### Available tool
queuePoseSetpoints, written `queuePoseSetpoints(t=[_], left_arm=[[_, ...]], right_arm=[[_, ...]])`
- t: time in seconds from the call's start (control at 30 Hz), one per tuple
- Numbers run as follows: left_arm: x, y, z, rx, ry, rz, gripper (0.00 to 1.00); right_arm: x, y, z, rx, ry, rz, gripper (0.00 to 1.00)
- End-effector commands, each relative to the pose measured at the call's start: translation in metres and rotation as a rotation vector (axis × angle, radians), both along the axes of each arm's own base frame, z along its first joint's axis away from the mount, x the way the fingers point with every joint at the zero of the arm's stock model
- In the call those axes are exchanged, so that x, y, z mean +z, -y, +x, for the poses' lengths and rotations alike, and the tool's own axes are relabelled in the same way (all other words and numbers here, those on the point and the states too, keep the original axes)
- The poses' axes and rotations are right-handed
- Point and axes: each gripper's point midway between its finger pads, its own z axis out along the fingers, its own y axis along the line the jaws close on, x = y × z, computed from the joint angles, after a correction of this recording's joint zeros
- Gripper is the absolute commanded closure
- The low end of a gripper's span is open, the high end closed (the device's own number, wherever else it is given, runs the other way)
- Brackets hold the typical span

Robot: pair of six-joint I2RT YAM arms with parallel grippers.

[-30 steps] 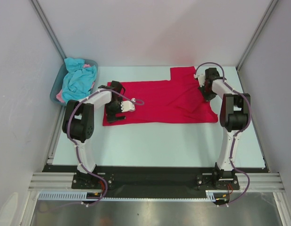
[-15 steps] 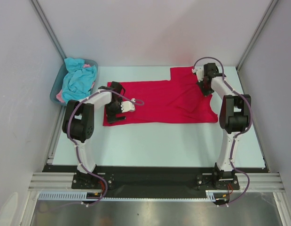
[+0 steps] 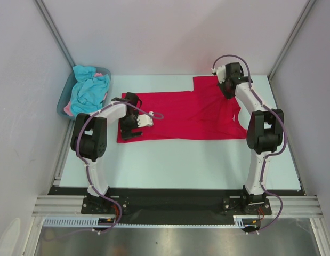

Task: Fold and stack the t-shirts
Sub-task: Fold the tshirt

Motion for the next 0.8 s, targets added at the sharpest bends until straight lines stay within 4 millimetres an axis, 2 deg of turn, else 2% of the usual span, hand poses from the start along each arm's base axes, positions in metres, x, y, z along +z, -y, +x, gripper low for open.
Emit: queuePoseSetpoints(t=[0.0,0.23,0.63,0.67,0.7,0.73,0.77], left_arm=[[0.008,0.007,0.006,0.01,0.034,-0.019,0.0],[0.01,0.007,0.006,0.013,0.038,-0.019,0.0],[0.012,0.007,0.007,0.016,0.042,-0.019,0.0],[0.012,0.007,0.006,0.016,0.043,-0.019,0.0],[0.012,0.007,0.006,0.017,0.042,-0.021,0.0],[0.012,0.007,0.006,0.019,0.043,-0.02,0.0],[0.013,0.008,0.006,0.019,0.045,-0.024,0.0]], right_arm=[[0.044,-0.001,0.03,-0.015,0.145,-0.014,1.0],[0.05,-0.011,0.045,-0.005,0.186,-0.031,1.0],[0.012,-0.023,0.049,0.01,0.125,-0.027,1.0],[0.011,-0.02,0.049,-0.001,0.126,-0.043,0.95],[0.006,-0.019,0.049,-0.007,0.12,-0.056,0.86],[0.005,-0.018,0.05,-0.012,0.13,-0.065,0.61],[0.004,-0.016,0.049,-0.02,0.131,-0.086,0.5]])
